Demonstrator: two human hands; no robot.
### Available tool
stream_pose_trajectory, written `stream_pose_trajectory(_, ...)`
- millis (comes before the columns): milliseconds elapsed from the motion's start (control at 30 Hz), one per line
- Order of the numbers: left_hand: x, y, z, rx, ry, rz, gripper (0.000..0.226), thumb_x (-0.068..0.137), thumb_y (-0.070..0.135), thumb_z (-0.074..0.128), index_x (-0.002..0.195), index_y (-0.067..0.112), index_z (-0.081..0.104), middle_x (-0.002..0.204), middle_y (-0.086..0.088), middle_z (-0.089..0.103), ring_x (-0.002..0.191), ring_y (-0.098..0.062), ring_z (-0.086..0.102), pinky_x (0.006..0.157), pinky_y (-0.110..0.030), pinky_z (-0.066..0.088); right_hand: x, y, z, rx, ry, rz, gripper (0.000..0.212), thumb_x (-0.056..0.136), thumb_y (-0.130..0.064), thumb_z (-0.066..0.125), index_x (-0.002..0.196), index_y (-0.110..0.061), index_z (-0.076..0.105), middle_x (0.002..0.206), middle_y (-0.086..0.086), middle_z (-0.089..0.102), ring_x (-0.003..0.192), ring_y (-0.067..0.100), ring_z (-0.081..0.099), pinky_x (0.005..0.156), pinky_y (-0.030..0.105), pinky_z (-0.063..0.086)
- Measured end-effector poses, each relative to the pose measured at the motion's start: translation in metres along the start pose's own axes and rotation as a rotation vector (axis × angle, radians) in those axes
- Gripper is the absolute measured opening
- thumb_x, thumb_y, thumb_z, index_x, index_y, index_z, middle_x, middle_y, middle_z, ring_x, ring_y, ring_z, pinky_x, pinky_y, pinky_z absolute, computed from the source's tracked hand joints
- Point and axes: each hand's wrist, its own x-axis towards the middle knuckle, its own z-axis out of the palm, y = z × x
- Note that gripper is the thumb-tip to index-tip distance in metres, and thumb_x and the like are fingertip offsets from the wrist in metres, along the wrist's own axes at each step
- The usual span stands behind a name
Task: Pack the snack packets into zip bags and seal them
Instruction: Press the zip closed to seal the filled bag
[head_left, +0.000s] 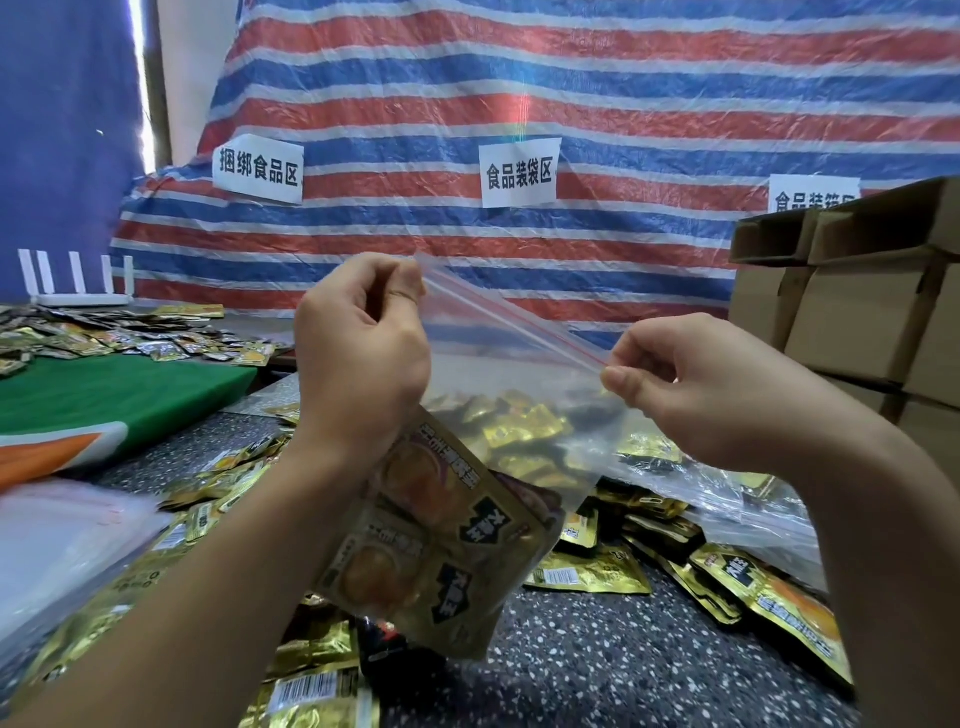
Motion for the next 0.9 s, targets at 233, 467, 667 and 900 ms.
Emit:
stream_pose_trajectory(233, 0.003, -0.006, -0.002, 0.013, 0.0, 0.01, 0.024, 0.101, 0.024, 0.055, 0.082, 0.012, 0.064, 0.064, 0.005, 0.054, 0.055, -0.012, 0.046, 0.048, -0.034, 0.039, -0.003, 0.003, -0.001, 0.026, -0.047, -0.087, 0.019, 0.097, -0.031, 0.058, 0.078, -0.028, 0.06, 0.063, -0.02, 0.06, 0.052, 0.0, 0.049, 0.047, 0.015, 0.039)
stream_pose_trajectory(467, 0.005, -0.006, -0.001, 0.014, -0.058, 0.005, 0.025, 0.103, 0.025, 0.05, 0.082, 0.015, 0.059, 0.064, 0.002, 0.052, 0.056, -0.018, 0.045, 0.05, -0.042, 0.04, -0.003, 0.006, -0.004, 0.057, -0.044, -0.17, 0.018, 0.096, -0.032, 0.056, 0.078, -0.031, 0.057, 0.072, -0.02, 0.059, 0.055, 0.005, 0.049, 0.049, 0.019, 0.04)
stream_pose_trajectory(667, -0.005, -0.001, 0.011, -0.145, -0.288, -0.022, 0.025, 0.104, 0.028, 0.046, 0.082, 0.019, 0.052, 0.056, 0.0, 0.046, 0.047, -0.021, 0.041, 0.041, -0.036, 0.034, -0.002, -0.008, 0.009, 0.146, -0.234, -0.173, 0.034, 0.079, -0.065, 0.057, 0.093, -0.035, 0.062, 0.085, -0.018, 0.068, 0.075, -0.004, 0.065, 0.062, 0.018, 0.054)
stream_pose_trajectory(900, -0.022, -0.011, 0.026, -0.131, -0.462, 0.028, 0.024, 0.102, 0.031, 0.046, 0.085, 0.015, 0.053, 0.055, 0.009, 0.039, 0.046, -0.005, 0.032, 0.043, -0.02, 0.026, 0.002, -0.027, 0.062, 0.202, -0.521, -0.101, 0.015, 0.089, -0.036, 0.071, 0.094, -0.022, 0.07, 0.082, 0.007, 0.074, 0.063, 0.017, 0.069, 0.063, 0.037, 0.061)
